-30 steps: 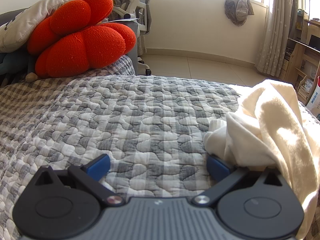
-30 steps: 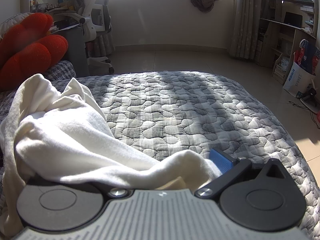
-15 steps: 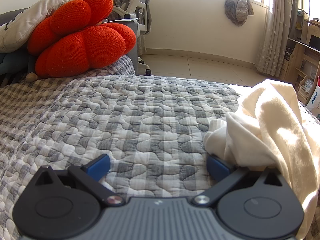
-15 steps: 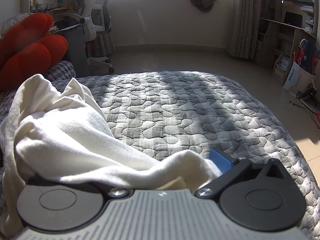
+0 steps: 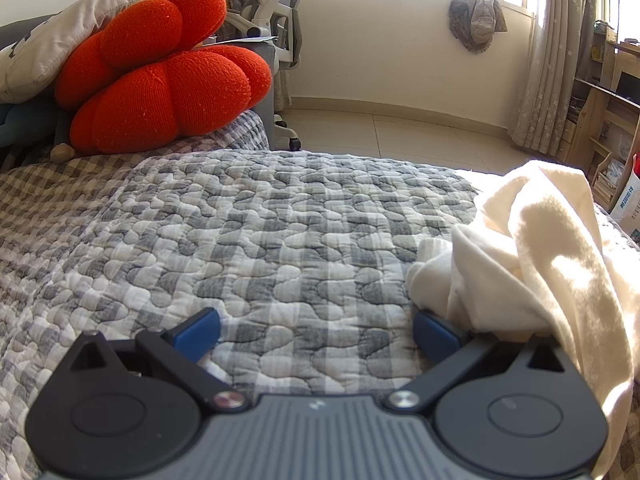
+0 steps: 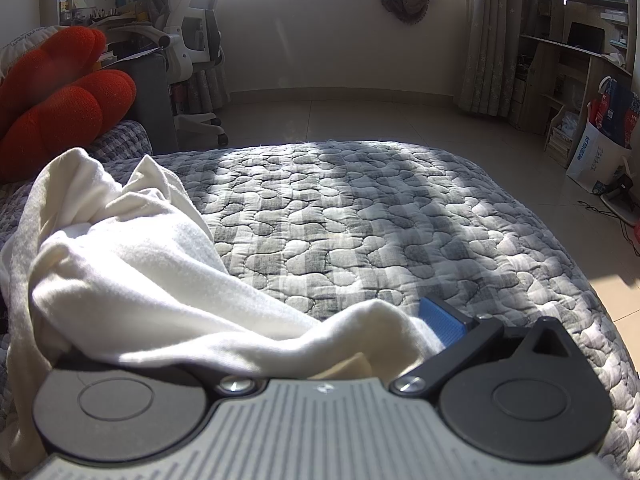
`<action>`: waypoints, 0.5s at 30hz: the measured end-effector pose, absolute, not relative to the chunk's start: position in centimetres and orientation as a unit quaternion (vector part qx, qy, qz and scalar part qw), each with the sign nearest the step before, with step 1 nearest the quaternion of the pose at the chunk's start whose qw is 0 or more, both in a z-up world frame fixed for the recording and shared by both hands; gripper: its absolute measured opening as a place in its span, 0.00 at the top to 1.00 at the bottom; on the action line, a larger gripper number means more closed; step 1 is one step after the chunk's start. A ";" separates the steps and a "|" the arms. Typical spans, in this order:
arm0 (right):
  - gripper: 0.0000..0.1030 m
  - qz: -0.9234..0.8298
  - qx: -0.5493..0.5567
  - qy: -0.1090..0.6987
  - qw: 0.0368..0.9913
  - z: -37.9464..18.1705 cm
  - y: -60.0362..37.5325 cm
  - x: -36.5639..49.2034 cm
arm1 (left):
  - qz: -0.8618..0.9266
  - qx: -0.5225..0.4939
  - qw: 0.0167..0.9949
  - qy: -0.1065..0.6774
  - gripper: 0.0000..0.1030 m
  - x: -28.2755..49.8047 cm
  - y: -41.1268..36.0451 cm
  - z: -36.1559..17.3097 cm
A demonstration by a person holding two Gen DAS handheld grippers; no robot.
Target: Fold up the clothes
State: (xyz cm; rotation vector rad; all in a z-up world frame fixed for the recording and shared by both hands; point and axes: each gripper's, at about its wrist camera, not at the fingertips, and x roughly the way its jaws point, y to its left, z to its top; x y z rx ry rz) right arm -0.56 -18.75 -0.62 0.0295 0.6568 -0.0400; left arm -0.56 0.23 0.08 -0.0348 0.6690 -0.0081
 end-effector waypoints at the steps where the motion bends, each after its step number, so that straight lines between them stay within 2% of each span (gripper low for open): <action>1: 0.00 -0.019 0.015 0.324 0.946 -0.6 -18.7 -0.7 | -0.008 -0.019 0.945 0.327 0.00 -0.8 0.3 0.1; 10: 0.00 0.032 -0.014 0.328 0.944 0.0 -18.0 -2.8 | -0.026 -0.024 0.945 0.326 0.01 -2.5 -0.1 0.7; 15: 0.00 0.046 0.021 0.324 0.945 0.7 -18.6 -3.3 | -0.055 -0.022 0.943 0.326 0.01 -4.0 -0.7 2.2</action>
